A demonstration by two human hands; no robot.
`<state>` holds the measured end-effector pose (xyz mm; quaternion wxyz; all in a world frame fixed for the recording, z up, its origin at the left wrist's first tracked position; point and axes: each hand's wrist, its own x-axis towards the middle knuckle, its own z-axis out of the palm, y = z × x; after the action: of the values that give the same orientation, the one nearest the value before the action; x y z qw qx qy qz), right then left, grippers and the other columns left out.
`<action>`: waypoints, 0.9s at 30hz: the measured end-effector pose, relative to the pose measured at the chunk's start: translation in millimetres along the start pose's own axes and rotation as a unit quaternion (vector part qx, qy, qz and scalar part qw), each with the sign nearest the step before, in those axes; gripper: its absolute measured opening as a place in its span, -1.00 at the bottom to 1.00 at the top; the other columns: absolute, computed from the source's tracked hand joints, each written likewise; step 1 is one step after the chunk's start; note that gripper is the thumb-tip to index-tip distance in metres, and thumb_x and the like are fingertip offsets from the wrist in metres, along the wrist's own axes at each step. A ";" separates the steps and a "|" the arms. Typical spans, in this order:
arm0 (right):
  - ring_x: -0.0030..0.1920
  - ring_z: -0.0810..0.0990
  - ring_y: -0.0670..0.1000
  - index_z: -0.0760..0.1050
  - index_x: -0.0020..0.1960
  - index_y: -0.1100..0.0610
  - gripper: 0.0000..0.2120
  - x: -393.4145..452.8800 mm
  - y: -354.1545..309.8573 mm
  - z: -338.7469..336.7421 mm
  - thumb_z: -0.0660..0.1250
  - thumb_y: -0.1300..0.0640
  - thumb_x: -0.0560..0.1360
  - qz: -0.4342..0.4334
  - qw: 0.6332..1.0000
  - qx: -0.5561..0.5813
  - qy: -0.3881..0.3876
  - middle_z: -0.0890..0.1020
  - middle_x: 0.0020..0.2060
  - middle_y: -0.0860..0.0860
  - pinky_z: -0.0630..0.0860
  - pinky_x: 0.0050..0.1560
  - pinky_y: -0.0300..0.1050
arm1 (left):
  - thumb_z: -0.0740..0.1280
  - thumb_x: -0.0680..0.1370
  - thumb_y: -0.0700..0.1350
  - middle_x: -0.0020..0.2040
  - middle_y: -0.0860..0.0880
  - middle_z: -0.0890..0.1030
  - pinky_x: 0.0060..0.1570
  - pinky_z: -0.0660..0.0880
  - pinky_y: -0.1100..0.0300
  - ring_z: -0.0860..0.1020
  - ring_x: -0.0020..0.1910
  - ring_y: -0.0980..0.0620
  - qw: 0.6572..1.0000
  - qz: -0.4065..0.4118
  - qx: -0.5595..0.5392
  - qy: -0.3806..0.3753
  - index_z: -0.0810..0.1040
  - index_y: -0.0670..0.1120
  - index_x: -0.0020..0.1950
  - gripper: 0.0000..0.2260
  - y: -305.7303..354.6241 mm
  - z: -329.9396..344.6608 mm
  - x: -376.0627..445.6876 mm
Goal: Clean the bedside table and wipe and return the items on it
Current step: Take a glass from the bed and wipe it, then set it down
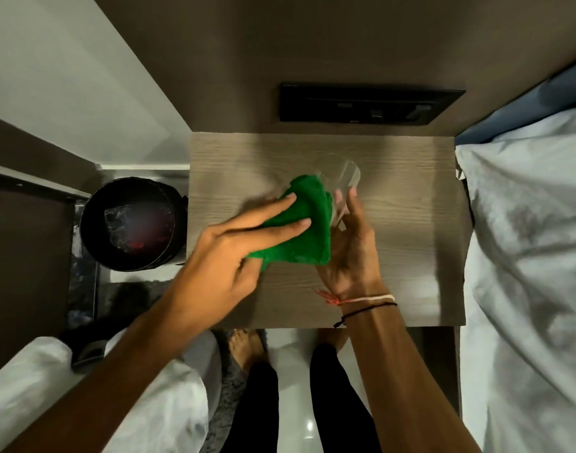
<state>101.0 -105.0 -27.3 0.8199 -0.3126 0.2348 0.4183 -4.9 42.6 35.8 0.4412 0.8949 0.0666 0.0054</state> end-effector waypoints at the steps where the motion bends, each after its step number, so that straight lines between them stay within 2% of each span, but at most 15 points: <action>1: 0.19 0.64 0.14 0.50 0.36 0.18 -0.55 1.6 1.1 -1.0 0.19 -0.09 0.62 -0.006 1.000 -0.014 -0.007 0.64 0.21 0.19 0.56 0.27 0.13 | 0.23 0.39 -0.59 0.48 -0.05 0.45 0.45 0.36 0.20 0.38 0.50 0.03 1.000 0.003 0.001 0.019 0.57 -0.07 0.35 -0.36 -0.9 -5.2 2.0; 3: 0.20 0.61 0.15 0.41 0.45 0.21 -0.47 2.7 5.6 -0.1 0.24 -0.06 0.57 -0.011 0.999 -0.048 -0.022 0.61 0.24 0.19 0.57 0.21 0.10 | 0.22 0.38 -0.58 0.46 -0.09 0.46 0.45 0.38 0.06 0.40 0.48 -0.01 0.996 0.001 0.020 0.083 0.56 -0.12 0.35 -0.37 -1.3 -10.6 12.5; 5: 0.02 0.69 0.05 0.51 0.30 0.20 -0.58 3.7 12.2 6.3 0.26 0.00 0.54 -0.004 0.999 -0.042 -0.021 0.70 0.05 0.10 0.65 0.01 -0.03 | 0.23 0.40 -0.56 0.48 -0.14 0.43 0.47 0.35 0.10 0.40 0.48 -0.04 0.990 -0.011 0.034 0.135 0.52 -0.14 0.39 -0.38 -1.1 -7.0 28.4; 6: -0.03 0.71 0.02 0.56 0.23 0.17 -0.65 4.9 16.3 8.5 0.27 0.02 0.52 -0.003 0.999 -0.039 -0.023 0.72 -0.01 0.08 0.66 -0.04 -0.07 | 0.24 0.41 -0.55 0.50 -0.15 0.40 0.47 0.34 0.14 0.39 0.49 -0.05 0.990 -0.020 0.037 0.137 0.49 -0.14 0.41 -0.38 -0.2 -2.3 36.3; 9: -0.03 0.71 0.01 0.63 0.14 0.11 -0.70 6.4 23.6 15.2 0.32 0.00 0.49 -0.013 0.999 -0.034 -0.012 0.73 0.00 0.06 0.65 -0.04 -0.11 | 0.27 0.43 -0.51 0.54 -0.11 0.35 0.51 0.25 0.13 0.28 0.54 -0.13 0.995 -0.020 0.061 0.081 0.45 -0.06 0.45 -0.36 5.1 17.5 47.0; 11: -0.06 0.72 0.05 0.65 0.10 0.08 -0.64 6.6 20.0 14.1 0.20 -0.11 0.58 -0.004 1.000 0.008 0.007 0.73 -0.04 0.07 0.66 -0.09 -0.11 | 0.25 0.45 -0.50 0.52 -0.11 0.38 0.51 0.24 0.06 0.26 0.55 -0.17 0.996 0.012 0.085 0.037 0.49 -0.06 0.42 -0.40 4.2 25.4 38.3; 13: -0.01 0.68 0.09 0.61 0.15 0.10 -0.51 7.6 13.2 9.1 0.06 -0.20 0.61 0.012 0.999 0.038 0.014 0.70 0.00 0.11 0.63 -0.02 -0.06 | 0.18 0.48 -0.43 0.49 -0.12 0.42 0.52 0.26 0.03 0.28 0.54 -0.18 0.995 0.042 0.085 0.000 0.54 -0.07 0.38 -0.47 -0.5 21.5 25.4; 15: 0.05 0.62 0.12 0.56 0.18 0.15 -0.57 7.9 8.3 6.2 0.10 -0.11 0.57 0.019 0.999 0.036 0.009 0.64 0.05 0.14 0.53 0.09 0.01 | 0.14 0.49 -0.39 0.48 -0.11 0.44 0.53 0.23 0.06 0.30 0.54 -0.15 0.996 0.055 0.066 -0.027 0.56 -0.08 0.35 -0.50 -4.7 8.2 13.7; 17: 0.04 0.62 0.11 0.56 0.17 0.17 -0.62 7.8 6.6 3.6 0.17 -0.03 0.53 0.025 1.000 0.019 -0.005 0.62 0.06 0.14 0.53 0.12 0.03 | 0.21 0.43 -0.52 0.47 -0.07 0.45 0.52 0.25 0.05 0.31 0.54 -0.08 0.997 0.043 0.045 -0.051 0.57 -0.07 0.34 -0.42 -4.8 -6.4 5.9; 18: 0.04 0.64 0.11 0.56 0.20 0.18 -0.62 7.3 5.6 2.4 0.16 -0.02 0.56 0.025 0.999 0.011 -0.017 0.63 0.07 0.14 0.57 0.11 0.04 | 0.23 0.39 -0.57 0.47 -0.05 0.46 0.50 0.27 0.05 0.33 0.53 -0.05 0.998 0.031 0.037 -0.046 0.57 -0.06 0.33 -0.37 -3.4 -13.2 5.7; 20: 0.10 0.63 0.12 0.46 0.38 0.21 -0.55 7.3 6.9 3.0 0.19 -0.04 0.62 0.017 0.999 0.016 -0.048 0.62 0.14 0.14 0.61 0.11 0.08 | 0.22 0.36 -0.59 0.46 -0.05 0.46 0.47 0.31 0.04 0.36 0.51 -0.05 0.999 0.010 0.039 0.012 0.56 -0.08 0.34 -0.34 0.4 -22.2 12.7; 22: 0.18 0.56 0.10 0.32 0.51 0.16 -0.37 9.9 12.7 5.5 0.34 -0.09 0.54 0.009 0.998 0.020 -0.055 0.57 0.23 0.12 0.51 0.24 0.05 | 0.20 0.37 -0.57 0.47 -0.12 0.44 0.48 0.31 0.02 0.35 0.51 -0.12 0.995 0.001 0.056 0.084 0.52 -0.13 0.38 -0.36 3.4 -22.1 28.4; 24: 0.15 0.55 0.04 0.41 0.44 0.12 -0.32 13.1 18.4 10.7 0.49 -0.11 0.41 -0.001 0.999 0.020 -0.048 0.58 0.21 0.07 0.45 0.23 -0.03 | 0.22 0.37 -0.58 0.50 -0.14 0.40 0.51 0.27 0.04 0.32 0.53 -0.16 0.992 -0.015 0.065 0.106 0.49 -0.12 0.41 -0.33 4.6 -13.7 47.2; 27: 0.08 0.61 0.05 0.59 0.22 0.11 -0.57 15.4 21.4 15.9 0.42 -0.07 0.42 -0.017 0.999 0.035 -0.038 0.66 0.08 0.07 0.51 0.15 -0.03 | 0.27 0.42 -0.55 0.53 -0.11 0.36 0.52 0.21 0.02 0.25 0.55 -0.19 0.996 -0.009 0.073 0.053 0.46 -0.06 0.44 -0.34 8.5 6.3 56.6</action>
<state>93.4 -75.7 -33.0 0.8455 -0.2712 0.2133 0.4075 52.6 39.5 35.9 0.3708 0.9225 0.0979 0.0442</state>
